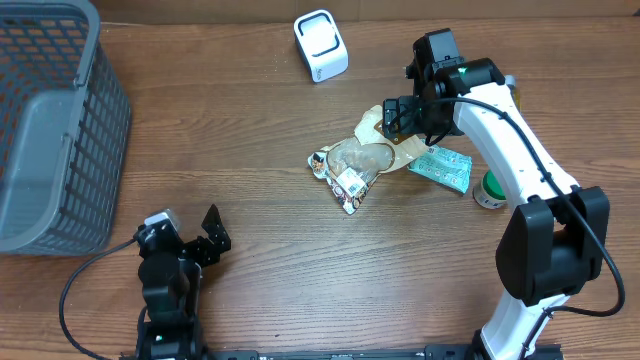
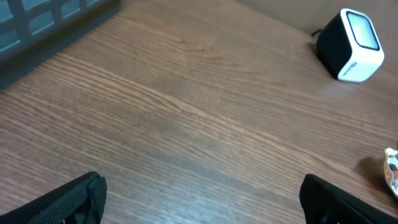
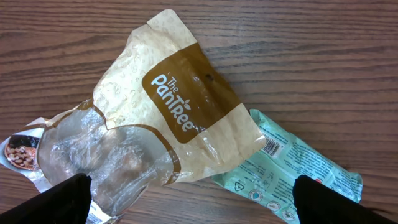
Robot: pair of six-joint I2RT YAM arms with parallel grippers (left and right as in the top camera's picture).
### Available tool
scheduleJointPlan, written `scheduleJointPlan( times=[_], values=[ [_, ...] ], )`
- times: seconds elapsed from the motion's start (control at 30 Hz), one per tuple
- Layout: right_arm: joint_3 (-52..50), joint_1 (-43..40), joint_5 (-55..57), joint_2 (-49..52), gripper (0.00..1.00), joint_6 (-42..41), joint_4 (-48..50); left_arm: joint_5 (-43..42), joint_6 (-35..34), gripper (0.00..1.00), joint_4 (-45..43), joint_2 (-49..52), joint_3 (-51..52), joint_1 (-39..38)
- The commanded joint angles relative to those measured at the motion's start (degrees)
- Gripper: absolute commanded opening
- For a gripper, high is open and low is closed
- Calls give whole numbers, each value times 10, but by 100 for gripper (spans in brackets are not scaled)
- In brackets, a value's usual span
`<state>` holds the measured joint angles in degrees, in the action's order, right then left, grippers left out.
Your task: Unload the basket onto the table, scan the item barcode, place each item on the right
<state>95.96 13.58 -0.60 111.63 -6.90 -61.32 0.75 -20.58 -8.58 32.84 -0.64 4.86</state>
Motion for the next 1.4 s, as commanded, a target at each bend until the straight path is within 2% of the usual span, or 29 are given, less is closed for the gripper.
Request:
scheduleJointPlan(
  times=[0.0, 0.2, 0.47, 0.63, 0.97, 1.37],
  values=[
    [-3, -1, 5, -4, 100, -4, 2, 8, 13, 100, 40, -60, 3, -4],
    [-3, -1, 5, -4, 100, -4, 2, 9, 14, 99, 132, -137, 3, -4],
    [-3, -1, 5, -4, 100, -4, 2, 7, 69, 100, 130, -200, 3, -4],
    [-3, -1, 5, -4, 100, -4, 2, -6, 138, 100, 131, -225, 3, -4],
    [-3, -1, 5, -4, 100, -4, 2, -7, 202, 100, 132, -315, 3, -4],
    [-3, -1, 5, -4, 100, -4, 2, -6, 232, 99, 130, -326, 3, -30]
  ],
)
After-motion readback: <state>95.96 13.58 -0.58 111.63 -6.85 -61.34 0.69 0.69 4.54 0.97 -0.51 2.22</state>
